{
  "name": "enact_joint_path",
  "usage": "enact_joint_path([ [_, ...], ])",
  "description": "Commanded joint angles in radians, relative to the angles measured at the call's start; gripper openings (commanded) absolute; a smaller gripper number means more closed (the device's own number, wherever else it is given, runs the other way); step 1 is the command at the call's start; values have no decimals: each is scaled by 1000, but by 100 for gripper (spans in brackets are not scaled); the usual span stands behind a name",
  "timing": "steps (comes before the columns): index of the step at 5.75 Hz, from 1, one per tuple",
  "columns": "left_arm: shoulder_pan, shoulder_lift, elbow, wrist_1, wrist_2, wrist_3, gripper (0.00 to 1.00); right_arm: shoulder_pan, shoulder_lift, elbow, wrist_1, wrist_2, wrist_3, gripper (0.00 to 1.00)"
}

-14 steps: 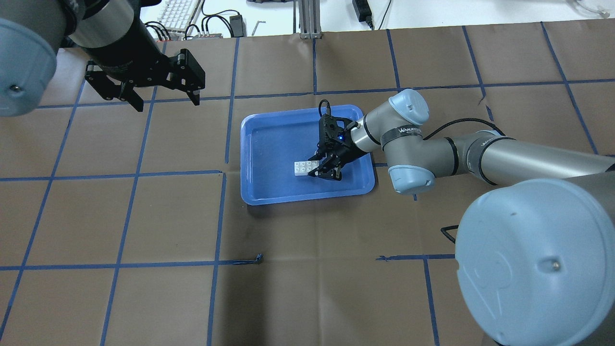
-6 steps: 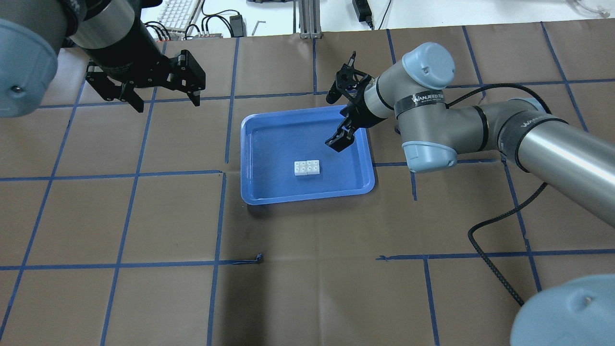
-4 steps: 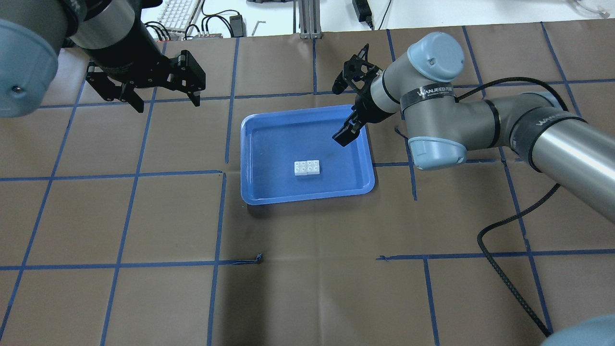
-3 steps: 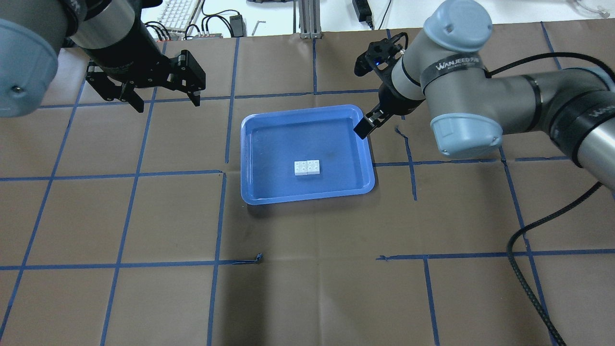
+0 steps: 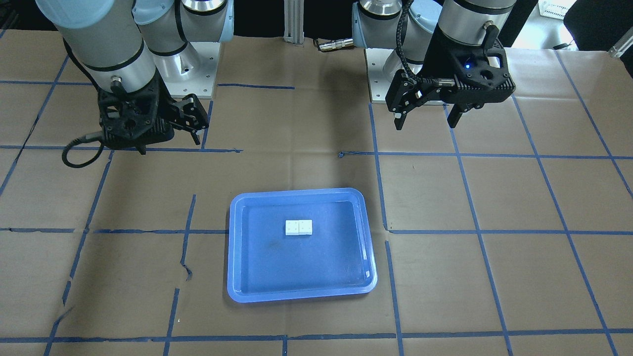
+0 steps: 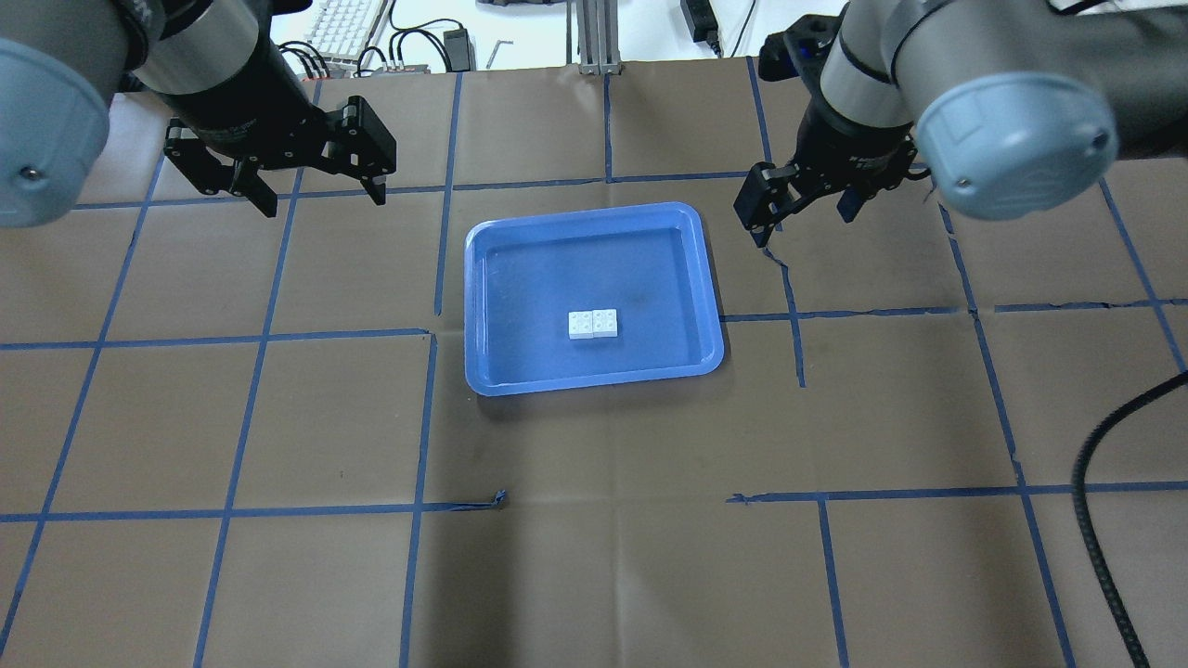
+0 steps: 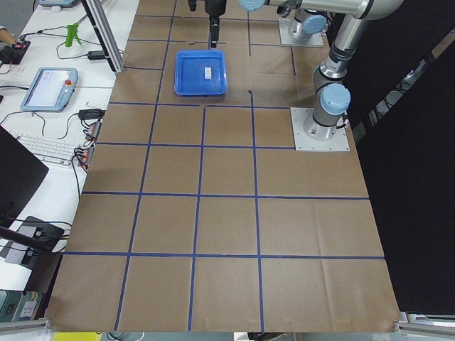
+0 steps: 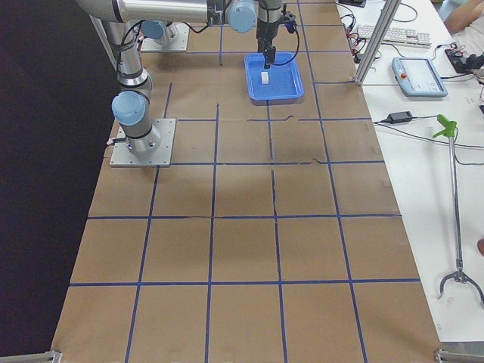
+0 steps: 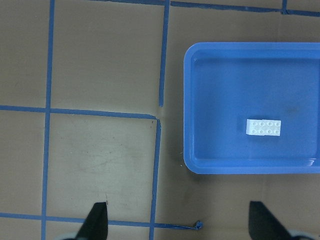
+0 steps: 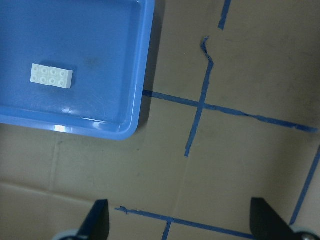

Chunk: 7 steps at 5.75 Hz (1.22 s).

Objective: Assemble white blocks and place on blue tray

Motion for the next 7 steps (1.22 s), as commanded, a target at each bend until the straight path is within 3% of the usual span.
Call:
enact_joint_path([
  [1, 0, 0, 0, 0, 0, 0, 100, -11, -19, -55, 89, -15, 18, 100],
  [3, 0, 0, -1, 0, 0, 0, 100, -68, -24, -10, 85, -14, 18, 100],
  [7, 0, 0, -3, 0, 0, 0, 100, -67, -35, -15, 86, -14, 18, 100],
])
